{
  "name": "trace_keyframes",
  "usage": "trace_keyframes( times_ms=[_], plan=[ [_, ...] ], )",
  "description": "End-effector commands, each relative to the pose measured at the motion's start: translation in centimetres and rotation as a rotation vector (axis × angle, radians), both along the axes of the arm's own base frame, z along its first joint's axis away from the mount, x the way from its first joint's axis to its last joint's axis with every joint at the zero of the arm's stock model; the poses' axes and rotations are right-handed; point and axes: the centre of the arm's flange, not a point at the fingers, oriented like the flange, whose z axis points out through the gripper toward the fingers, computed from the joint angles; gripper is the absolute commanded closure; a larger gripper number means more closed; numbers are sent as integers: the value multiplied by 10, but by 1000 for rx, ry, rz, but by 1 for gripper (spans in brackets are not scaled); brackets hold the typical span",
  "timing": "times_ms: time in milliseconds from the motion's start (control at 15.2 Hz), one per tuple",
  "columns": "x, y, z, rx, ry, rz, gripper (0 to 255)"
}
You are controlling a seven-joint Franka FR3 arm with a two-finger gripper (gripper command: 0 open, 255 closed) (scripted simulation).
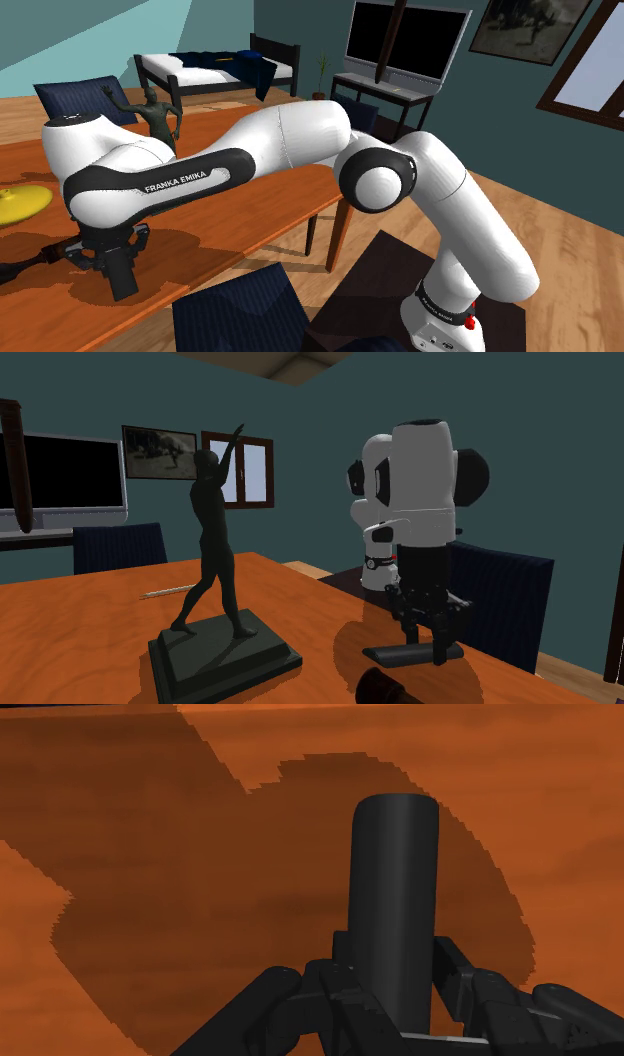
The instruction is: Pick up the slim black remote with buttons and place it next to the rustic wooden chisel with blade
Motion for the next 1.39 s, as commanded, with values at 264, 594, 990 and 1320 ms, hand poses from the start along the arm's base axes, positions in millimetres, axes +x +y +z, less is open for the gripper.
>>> trace_keyframes(
  times_ms=[264, 594, 990, 1320],
  plan=[
    [0, -1, -4, -3, 3, -1, 0],
    [0, 0, -4, -3, 3, -1, 0],
    [0, -4, 46, -3, 3, -1, 0],
    [0, -4, 46, -3, 3, -1, 0]
  ],
)
